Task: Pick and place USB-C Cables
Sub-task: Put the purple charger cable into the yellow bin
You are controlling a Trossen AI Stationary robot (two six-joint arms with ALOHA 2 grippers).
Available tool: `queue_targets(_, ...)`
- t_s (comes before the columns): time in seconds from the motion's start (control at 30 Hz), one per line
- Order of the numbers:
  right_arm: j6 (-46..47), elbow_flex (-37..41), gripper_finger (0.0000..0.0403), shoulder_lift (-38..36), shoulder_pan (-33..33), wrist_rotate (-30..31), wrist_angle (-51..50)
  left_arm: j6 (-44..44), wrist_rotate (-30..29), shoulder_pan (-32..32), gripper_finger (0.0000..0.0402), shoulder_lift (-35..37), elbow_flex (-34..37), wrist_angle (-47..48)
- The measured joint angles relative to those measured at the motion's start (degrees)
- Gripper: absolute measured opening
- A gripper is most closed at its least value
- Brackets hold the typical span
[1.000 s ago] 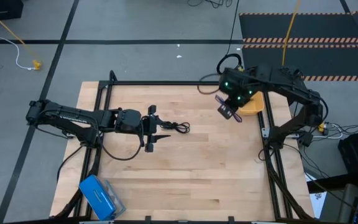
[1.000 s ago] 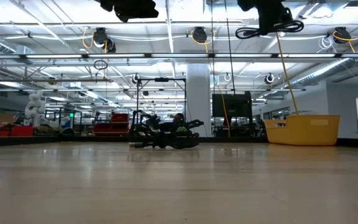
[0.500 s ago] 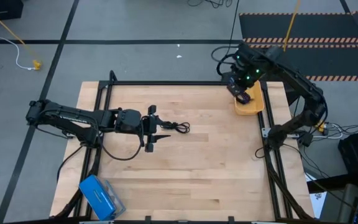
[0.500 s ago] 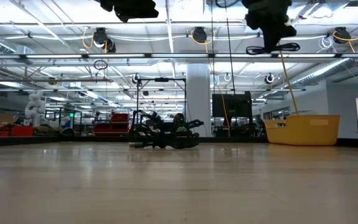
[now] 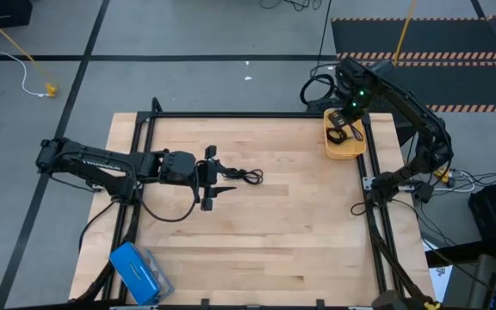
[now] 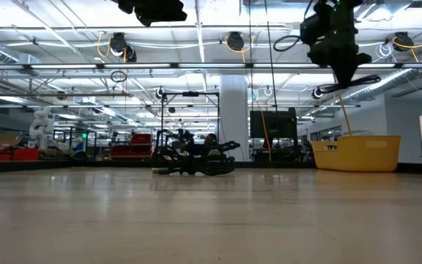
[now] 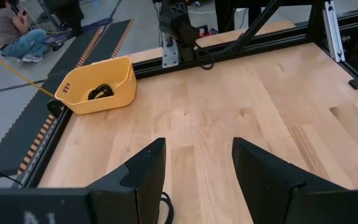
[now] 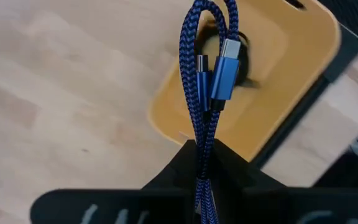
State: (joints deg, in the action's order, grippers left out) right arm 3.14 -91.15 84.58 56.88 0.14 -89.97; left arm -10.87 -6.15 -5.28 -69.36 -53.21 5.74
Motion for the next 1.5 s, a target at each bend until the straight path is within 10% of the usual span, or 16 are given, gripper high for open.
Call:
queue_targets(0.8, 4.8, 2.8, 0.0015, 1.6, 2.9, 6.1, 9.4, 0.0, 0.0, 0.0, 0.0189, 0.0, 0.0, 0.0)
queue_targets(1.5, 3.1, 24.2, 0.0015, 1.6, 3.4, 7.5, 30.5, -0.2, 0.0, 0.0, 0.0189, 0.0, 0.0, 0.0)
